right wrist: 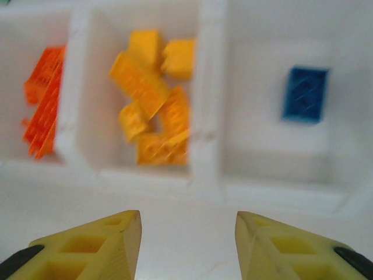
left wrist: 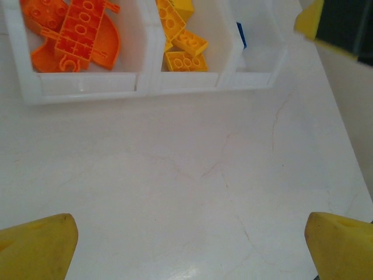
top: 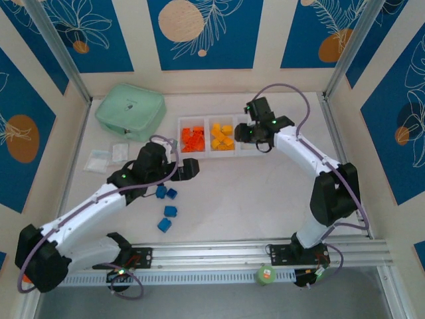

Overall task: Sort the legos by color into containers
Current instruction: Pick up the lego from the center of the table.

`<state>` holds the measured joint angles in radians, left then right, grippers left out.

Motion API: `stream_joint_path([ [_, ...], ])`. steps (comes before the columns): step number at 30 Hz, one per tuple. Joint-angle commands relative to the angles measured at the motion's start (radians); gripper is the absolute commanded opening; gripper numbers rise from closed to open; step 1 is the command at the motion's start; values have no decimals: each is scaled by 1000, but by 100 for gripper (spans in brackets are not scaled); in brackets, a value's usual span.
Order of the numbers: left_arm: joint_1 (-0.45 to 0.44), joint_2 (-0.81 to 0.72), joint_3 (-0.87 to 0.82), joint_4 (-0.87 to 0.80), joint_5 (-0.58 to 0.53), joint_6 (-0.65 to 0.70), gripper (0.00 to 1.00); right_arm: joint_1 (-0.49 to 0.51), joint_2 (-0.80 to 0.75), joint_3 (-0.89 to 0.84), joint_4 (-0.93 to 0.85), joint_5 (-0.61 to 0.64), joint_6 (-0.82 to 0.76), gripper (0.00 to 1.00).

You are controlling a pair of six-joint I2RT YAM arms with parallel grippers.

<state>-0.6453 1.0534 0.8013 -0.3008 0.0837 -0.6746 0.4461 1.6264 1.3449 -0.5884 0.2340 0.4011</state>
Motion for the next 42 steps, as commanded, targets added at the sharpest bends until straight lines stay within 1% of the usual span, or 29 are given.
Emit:
stream_joint_path([
  [1,12,-74,-42,-111,-39,2,99,119,-37,-56,-31,-27,43,49],
  [5,17,-172,-67,-228,-75,-13,99,271,-40,-95,-9,-47,85,53],
  [9,20,-269,-92,-325,-110,-30,99,399,14,-99,18,-61,136,57],
  [14,22,-358,-105,-415,-146,-55,99,501,119,-52,58,-85,205,63],
  [17,22,-394,-99,-463,-172,-72,99,551,194,0,83,-73,207,66],
  [19,24,-416,-97,-488,-194,-82,99,565,255,55,65,-58,203,68],
  [22,24,-449,-103,-501,-205,-86,99,571,322,102,96,-85,183,70],
  [26,24,-468,-99,-531,-222,-93,99,601,401,179,82,-75,115,74],
  [32,24,-509,-106,-551,-232,-100,99,620,470,234,67,-46,71,76],
  [39,24,-534,-108,-575,-254,-106,99,635,537,301,37,1,5,75],
  [42,24,-536,-109,-575,-256,-108,99,637,569,334,9,29,-9,73],
])
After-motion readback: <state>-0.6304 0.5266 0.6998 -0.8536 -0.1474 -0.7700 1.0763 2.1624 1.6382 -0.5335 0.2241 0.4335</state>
